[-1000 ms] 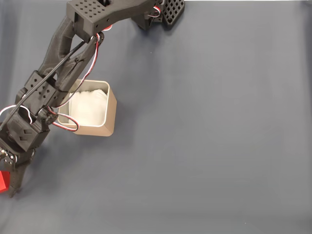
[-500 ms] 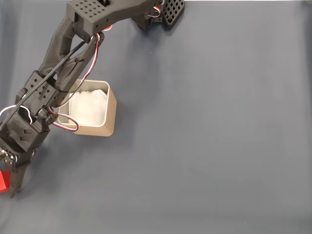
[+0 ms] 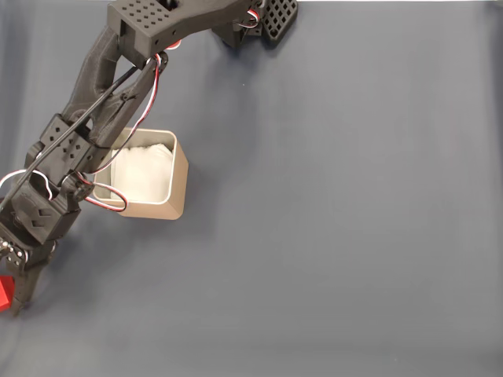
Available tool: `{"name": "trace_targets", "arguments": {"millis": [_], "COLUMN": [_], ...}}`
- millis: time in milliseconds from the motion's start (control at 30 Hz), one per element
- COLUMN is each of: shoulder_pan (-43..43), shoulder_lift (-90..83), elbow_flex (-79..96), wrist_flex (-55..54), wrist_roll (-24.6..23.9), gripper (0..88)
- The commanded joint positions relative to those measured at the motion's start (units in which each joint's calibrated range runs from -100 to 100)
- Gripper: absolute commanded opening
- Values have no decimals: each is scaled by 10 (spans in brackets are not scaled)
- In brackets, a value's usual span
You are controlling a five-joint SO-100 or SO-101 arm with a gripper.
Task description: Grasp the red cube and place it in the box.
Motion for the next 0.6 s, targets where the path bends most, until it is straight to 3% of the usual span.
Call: {"name": "trace_targets", "arguments": {"millis": [0,567], "shoulder_pan": [-3,-5], "shoulder_lift": [-45,-48], "elbow_flex": [-20,-21], "wrist_flex": [-6,-4], "wrist_roll": [-3,-2], "gripper": [222,189]}}
